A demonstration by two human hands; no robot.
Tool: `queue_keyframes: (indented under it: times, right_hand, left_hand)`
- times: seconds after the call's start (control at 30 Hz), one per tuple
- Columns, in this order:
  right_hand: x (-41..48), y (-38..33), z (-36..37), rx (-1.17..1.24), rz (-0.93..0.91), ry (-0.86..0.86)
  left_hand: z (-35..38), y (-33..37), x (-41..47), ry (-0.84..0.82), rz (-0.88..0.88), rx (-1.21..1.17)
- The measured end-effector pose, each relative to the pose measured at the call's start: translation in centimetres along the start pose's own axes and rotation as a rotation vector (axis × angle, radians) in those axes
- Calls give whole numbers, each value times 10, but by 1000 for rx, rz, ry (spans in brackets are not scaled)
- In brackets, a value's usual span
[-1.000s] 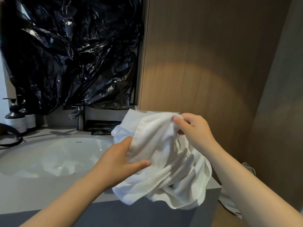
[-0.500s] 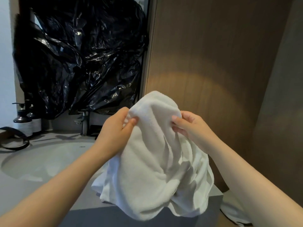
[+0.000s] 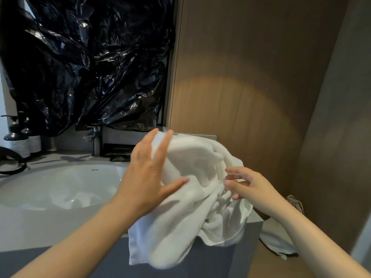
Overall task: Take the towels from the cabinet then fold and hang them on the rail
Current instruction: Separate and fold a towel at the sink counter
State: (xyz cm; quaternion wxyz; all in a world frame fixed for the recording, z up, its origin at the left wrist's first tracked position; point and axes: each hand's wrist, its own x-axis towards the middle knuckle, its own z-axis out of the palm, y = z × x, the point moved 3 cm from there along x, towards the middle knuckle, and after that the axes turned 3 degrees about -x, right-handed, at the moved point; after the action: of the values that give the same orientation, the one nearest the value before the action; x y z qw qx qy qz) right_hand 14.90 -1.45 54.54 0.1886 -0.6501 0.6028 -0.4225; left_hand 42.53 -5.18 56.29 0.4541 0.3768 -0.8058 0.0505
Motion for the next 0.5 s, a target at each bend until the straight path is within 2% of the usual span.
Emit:
queue_keyframes:
  times: [0.03,0.1,0.17,0.23,0.3,0.4,0.5]
  right_hand:
    - [-2,2,1,8,3,5]
    - [-3,3,0,45,12,30]
    - [-4,2,-2,96,29,41]
    - [-7,3,-4,124,37,37]
    - [-9,7,-5,98,35,26]
    - [-11,15,-1,43,35,3]
    - [-9,20,6,37,43,-29]
  left_hand:
    - [4,12,-1,-7,114,105]
    - [25,31,-2,-170,216,217]
    - [52,37,-4,-413,126,223]
    - [70,34,-5,-531,2,203]
    - [77,27,-1,-482,-52,147]
    - [71,22,11,-350,6,65]
    - [61,15,20,-335,-28,-64]
